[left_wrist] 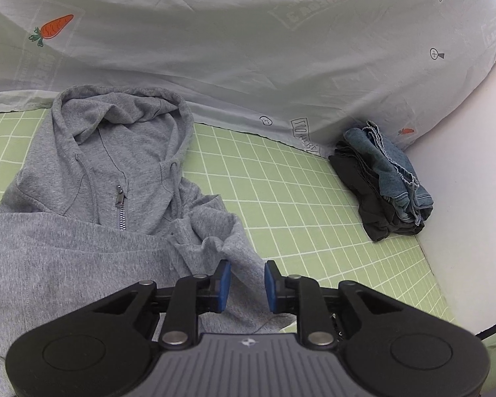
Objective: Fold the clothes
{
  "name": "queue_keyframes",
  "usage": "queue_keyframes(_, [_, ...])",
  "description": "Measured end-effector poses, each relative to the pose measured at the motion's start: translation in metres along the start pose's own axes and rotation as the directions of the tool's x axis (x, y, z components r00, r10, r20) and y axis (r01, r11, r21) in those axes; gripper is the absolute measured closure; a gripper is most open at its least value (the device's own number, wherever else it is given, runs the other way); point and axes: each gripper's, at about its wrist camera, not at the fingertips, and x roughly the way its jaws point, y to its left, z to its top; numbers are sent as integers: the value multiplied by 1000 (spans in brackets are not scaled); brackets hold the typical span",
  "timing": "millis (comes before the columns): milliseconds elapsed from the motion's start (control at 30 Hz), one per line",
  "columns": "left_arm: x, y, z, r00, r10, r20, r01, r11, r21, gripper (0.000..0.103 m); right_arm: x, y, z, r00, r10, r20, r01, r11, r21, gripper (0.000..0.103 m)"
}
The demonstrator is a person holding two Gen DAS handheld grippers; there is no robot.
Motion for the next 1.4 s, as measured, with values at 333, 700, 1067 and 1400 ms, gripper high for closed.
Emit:
queue_keyframes(333, [2, -6, 3, 1000, 0, -5, -1, 1000, -14, 66, 0, 0, 0, 1000, 0, 0, 0, 1000, 0, 0])
queue_keyframes(700, [9, 6, 2, 998, 69, -7, -69, 998, -14, 94, 0, 0, 0, 1000, 0, 1, 0, 1000, 1, 0])
queue_keyframes(1067, [-62, 85, -6, 955, 282, 91, -261, 946, -192, 100, 0, 0, -1, 1000, -1, 1, 1, 1000, 2, 0])
queue_keyframes(1400, [-143, 176, -13, 806, 576, 135, -495, 782, -380, 103, 0, 0, -1, 1000, 0, 1, 0, 1000, 1, 0])
